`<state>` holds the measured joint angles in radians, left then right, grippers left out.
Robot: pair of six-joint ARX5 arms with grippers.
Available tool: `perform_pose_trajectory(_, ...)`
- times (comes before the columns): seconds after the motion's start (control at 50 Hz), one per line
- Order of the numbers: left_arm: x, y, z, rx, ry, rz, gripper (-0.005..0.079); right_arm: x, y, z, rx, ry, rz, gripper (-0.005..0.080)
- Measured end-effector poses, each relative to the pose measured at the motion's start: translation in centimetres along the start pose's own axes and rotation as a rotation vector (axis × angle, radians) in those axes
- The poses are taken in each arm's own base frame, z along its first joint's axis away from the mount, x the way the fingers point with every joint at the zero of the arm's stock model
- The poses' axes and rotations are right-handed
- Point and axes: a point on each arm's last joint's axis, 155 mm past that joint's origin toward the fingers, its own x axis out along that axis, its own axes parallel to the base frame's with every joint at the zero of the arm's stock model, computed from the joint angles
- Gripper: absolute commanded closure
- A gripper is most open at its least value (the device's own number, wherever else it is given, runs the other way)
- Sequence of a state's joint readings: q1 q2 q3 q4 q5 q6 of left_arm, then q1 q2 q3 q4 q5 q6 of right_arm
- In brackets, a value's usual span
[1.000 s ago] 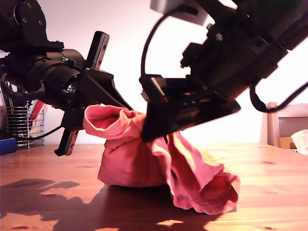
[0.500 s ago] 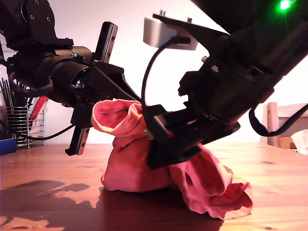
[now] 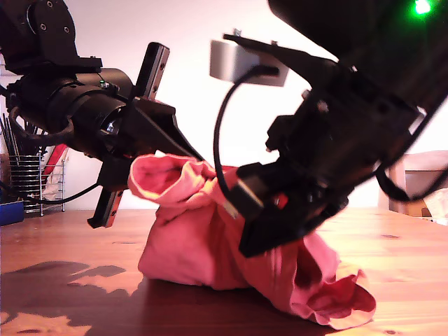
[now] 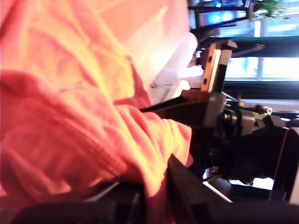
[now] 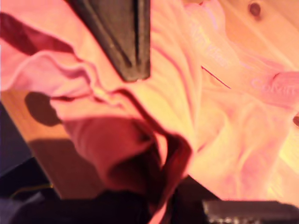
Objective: Fold the underwear in front of you. After folding it, place it to the right side.
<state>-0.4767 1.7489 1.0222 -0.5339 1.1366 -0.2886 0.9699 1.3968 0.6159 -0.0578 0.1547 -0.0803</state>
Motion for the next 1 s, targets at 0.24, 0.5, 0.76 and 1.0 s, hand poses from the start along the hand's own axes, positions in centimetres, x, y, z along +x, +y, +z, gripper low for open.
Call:
perform_pose_trajectory(0.24,-0.5,-1.4,-0.3,-0.030,0.016,-0.088,0.0665,-0.7,1.0,-0.2,-0.012,0.066,0.066,0.0765)
perform_pose_trajectory(0.5,-1.6,-2.1,-0.1,-0.057,0.011,-0.149,0.0629,-1.5,2.3,-2.8,-0.043,0.179,0.140,0.0765)
perform_pose_trajectory(0.76,-2.7,-0.1,1.3,-0.025,-0.060,-0.065,0.0629,-2.3,3.7,-5.7,-0.042,0.290,0.222,0.0765)
perform_pose_trajectory(1.0,-1.9,4.7,2.0,0.068,-0.092,0.237,0.0629,-3.6,5.6,-7.4,-0.026,0.365,0.331,0.0765)
